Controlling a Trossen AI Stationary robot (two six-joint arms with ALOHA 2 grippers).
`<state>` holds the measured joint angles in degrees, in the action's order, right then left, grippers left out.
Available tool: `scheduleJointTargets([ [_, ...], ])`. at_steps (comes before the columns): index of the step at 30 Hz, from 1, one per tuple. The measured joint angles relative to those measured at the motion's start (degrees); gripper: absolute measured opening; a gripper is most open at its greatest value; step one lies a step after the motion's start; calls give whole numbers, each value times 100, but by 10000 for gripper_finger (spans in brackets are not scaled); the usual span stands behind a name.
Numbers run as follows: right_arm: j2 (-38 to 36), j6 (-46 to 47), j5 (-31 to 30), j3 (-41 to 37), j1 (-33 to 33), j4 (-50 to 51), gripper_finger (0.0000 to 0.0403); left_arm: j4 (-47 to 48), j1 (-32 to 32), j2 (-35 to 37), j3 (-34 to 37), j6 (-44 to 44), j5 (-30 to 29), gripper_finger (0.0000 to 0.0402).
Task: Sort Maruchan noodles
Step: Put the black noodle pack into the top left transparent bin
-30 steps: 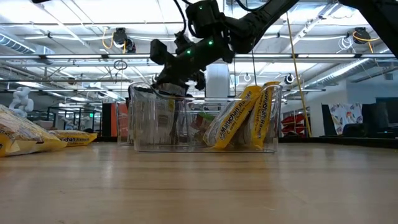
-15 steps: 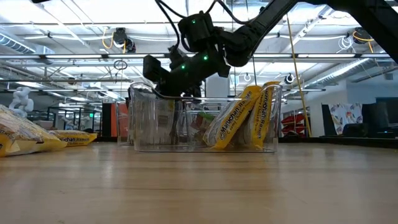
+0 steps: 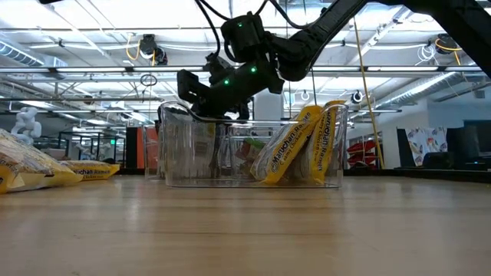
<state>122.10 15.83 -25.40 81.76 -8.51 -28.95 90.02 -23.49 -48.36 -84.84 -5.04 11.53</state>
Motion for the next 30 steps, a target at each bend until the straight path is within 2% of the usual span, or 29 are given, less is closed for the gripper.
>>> scheduleJointTargets([
  [6,0,-5,51,0,-5,-103,0,-1,0,0,0,2,2,21],
  [11,-2,0,903,2,-105,-332,0,0,0,0,0,4,2,21],
  [30,-4,141,911,2,-160,-254,39,0,0,0,0,0,2,21],
])
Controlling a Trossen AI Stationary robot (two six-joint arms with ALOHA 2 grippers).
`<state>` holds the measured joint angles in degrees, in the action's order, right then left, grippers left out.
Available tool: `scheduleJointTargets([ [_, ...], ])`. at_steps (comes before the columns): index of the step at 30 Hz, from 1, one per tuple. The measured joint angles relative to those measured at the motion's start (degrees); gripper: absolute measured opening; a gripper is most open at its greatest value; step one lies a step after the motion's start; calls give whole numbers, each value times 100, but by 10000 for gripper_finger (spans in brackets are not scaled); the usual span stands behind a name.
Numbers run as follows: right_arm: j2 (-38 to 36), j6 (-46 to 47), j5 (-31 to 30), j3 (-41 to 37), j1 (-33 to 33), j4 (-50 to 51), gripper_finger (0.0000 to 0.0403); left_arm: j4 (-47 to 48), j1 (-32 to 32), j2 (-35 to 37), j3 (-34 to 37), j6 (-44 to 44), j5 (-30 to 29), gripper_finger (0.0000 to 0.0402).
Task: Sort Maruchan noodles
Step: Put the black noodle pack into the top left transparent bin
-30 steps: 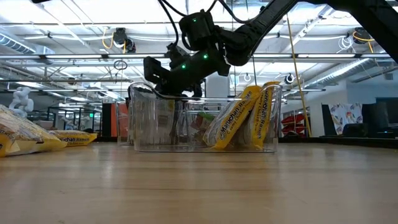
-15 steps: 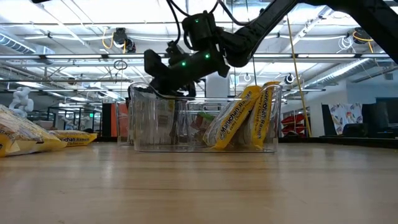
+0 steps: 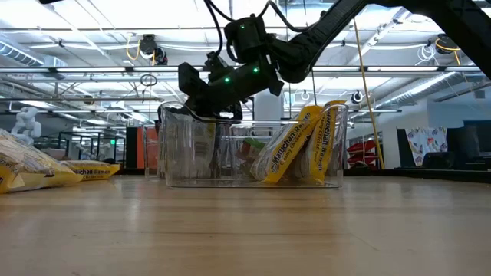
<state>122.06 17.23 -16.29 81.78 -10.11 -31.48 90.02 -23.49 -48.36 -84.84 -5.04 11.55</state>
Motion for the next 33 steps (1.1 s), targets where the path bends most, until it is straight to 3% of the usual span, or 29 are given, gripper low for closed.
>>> scheduleJointTargets([
  [33,-7,356,16,2,-33,-15,41,0,0,0,0,35,0,21],
])
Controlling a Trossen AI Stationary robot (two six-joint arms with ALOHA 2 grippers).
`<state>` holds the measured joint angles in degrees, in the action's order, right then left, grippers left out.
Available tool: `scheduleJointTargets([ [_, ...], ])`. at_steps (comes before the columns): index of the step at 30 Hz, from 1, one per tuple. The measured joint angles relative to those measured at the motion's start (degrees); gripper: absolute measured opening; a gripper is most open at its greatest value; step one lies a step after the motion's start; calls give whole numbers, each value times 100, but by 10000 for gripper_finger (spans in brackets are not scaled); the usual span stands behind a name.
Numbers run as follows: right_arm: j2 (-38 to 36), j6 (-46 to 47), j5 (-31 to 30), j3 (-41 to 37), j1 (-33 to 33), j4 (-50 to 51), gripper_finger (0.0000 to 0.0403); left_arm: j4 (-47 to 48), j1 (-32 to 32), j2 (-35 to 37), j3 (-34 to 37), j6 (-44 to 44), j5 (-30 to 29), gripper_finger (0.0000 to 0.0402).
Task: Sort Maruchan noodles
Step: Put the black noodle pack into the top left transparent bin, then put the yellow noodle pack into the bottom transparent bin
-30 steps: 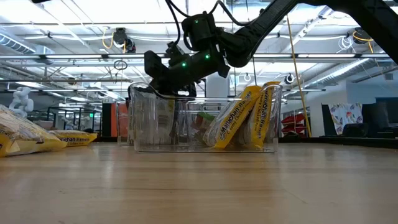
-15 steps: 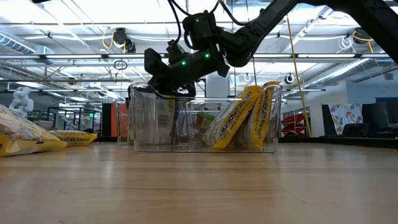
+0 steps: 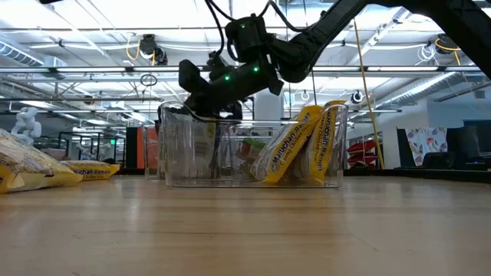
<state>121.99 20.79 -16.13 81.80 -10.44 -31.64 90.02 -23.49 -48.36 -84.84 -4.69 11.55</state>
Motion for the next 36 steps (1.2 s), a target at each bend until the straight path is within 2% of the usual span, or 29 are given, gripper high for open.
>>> scheduleJointTargets([
  [6,0,232,20,0,-1,467,41,0,0,0,0,0,0,21],
  [29,-20,58,25,-2,-2,-54,41,0,0,0,0,-2,0,21],
  [36,-659,-817,700,-4,-2,201,41,0,0,0,0,35,0,21],
])
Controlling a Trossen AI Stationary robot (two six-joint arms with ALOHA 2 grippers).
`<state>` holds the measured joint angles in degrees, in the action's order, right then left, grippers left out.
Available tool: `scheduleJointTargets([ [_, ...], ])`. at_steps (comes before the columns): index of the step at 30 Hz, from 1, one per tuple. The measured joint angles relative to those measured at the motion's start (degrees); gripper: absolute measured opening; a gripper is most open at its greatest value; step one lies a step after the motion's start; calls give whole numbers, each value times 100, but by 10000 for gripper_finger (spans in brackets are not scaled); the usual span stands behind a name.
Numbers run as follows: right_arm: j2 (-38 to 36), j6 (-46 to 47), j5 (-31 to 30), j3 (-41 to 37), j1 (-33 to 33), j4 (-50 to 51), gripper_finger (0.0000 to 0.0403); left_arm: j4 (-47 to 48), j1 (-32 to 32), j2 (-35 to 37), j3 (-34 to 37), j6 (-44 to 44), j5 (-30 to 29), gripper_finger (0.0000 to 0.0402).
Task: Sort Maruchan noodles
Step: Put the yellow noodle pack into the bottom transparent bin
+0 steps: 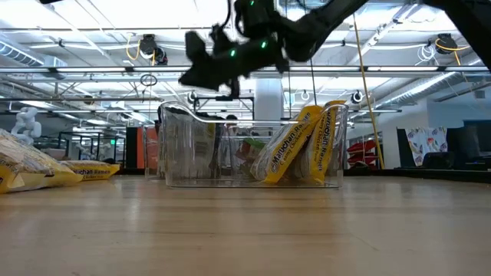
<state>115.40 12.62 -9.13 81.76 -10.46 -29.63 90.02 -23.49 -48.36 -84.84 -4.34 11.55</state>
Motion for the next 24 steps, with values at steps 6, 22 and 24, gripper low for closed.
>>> scheduleJointTargets([
  [6,-924,-859,193,2,116,1161,41,-2,-2,0,0,15,-2,21],
  [22,-1839,-1335,195,4,1333,3300,41,0,0,43,0,-146,1136,21],
  [24,-1837,-1335,184,4,1478,3347,41,0,0,54,0,-246,1389,21],
])
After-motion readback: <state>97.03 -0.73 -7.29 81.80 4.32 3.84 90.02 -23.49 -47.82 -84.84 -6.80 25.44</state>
